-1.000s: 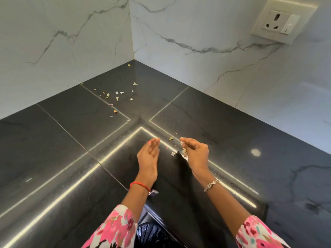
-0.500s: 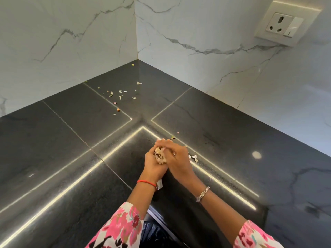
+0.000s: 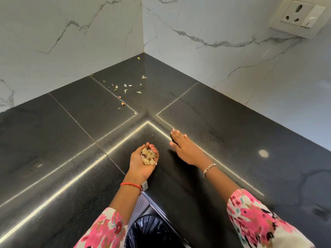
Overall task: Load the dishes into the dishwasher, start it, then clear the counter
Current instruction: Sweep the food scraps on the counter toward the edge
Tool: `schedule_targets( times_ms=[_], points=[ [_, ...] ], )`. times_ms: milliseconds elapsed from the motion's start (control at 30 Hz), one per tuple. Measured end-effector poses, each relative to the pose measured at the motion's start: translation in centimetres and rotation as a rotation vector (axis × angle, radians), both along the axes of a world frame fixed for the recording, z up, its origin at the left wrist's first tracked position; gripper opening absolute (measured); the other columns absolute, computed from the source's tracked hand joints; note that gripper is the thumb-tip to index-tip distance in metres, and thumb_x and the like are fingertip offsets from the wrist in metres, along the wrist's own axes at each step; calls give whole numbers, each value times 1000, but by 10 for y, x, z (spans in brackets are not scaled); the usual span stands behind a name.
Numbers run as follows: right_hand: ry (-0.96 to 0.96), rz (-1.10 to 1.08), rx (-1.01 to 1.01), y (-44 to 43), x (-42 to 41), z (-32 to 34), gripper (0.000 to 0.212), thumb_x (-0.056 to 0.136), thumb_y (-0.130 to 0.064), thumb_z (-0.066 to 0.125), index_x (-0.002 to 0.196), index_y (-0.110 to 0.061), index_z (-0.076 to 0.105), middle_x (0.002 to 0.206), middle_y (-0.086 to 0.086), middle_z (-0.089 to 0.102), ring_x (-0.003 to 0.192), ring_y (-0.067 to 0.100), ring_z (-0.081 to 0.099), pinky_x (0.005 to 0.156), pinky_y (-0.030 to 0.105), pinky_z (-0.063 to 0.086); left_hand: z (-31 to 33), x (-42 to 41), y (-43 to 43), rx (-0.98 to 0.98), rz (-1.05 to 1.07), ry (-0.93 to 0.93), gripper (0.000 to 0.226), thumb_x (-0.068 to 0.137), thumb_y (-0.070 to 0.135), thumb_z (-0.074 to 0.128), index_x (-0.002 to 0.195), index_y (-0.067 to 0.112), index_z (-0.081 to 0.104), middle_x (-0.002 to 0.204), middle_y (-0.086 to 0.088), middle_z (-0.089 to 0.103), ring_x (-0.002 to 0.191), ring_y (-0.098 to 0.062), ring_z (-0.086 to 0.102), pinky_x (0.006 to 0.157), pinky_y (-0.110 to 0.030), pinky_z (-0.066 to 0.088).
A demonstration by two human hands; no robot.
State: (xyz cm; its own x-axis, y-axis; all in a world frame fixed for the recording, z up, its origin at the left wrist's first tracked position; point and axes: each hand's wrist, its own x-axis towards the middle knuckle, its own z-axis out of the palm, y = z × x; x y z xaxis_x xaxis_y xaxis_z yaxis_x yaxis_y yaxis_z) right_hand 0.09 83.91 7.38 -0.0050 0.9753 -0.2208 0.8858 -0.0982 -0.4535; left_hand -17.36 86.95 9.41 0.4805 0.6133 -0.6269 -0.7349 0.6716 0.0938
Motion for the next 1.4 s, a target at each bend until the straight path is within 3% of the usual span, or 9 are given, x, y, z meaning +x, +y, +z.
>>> schedule_targets(
  times_ms=[67,167,333,433,833,1033,1167,1300,1400],
  points=[
    [86,31,37,-22,2,2,48,101,-35,27,146,-18,27,155,-7,17,143,6,11,119,28,4,0,-3,0,7,-5,2,32,94,12,35,68,8,53,58,-5,54,51,-12,50,44,-17,48],
    [179,-257,252,-52,5,3,41,100,-31,34,139,-19,41,150,-8,30,141,7,22,118,26,15,-2,-8,-1,8,2,-2,32,95,12,34,69,8,53,62,-4,52,47,-13,51,44,-18,48],
    [-63,-529,111,-61,-15,-16,74,96,-51,26,149,-6,3,158,7,-4,145,17,-8,117,29,-7,1,-15,-2,16,17,5,33,95,10,35,68,7,54,58,-5,54,45,-13,53,45,-17,49],
    [-107,-577,125,-41,-37,-18,84,93,-58,27,147,0,0,157,14,-7,145,22,-10,116,32,-10,3,-21,-1,13,36,4,33,95,10,36,67,7,54,57,-5,54,46,-13,52,45,-16,48],
    [-162,-135,157,42,-106,-17,61,101,-39,20,148,-5,2,157,12,-3,146,21,-7,117,31,-7,5,-50,11,41,83,32,28,94,12,37,72,7,53,58,-3,54,46,-12,53,46,-17,49],
    [-129,87,209,7,-86,-14,48,101,-13,29,148,-10,16,157,2,9,146,13,3,116,23,1,7,-50,8,39,70,30,30,95,11,37,70,7,53,56,-3,54,50,-11,51,47,-18,48],
    [-66,40,268,-26,-75,-14,52,93,7,38,141,-13,38,153,-2,27,142,11,21,116,23,17,4,-49,2,26,48,11,29,95,11,37,70,7,52,58,-4,53,51,-12,50,45,-17,48],
    [-110,-5,439,-54,-79,-12,34,76,13,59,109,3,65,117,16,64,111,29,61,97,30,46,-1,-49,-6,7,45,-7,31,95,11,35,69,8,52,59,-4,53,49,-13,50,44,-18,48],
    [-210,27,463,-64,-86,-12,19,76,8,63,90,-2,69,92,9,65,86,23,63,73,27,52,-2,-49,-14,3,28,-15,32,95,11,35,69,7,52,57,-5,53,45,-13,52,43,-18,48]
  ],
)
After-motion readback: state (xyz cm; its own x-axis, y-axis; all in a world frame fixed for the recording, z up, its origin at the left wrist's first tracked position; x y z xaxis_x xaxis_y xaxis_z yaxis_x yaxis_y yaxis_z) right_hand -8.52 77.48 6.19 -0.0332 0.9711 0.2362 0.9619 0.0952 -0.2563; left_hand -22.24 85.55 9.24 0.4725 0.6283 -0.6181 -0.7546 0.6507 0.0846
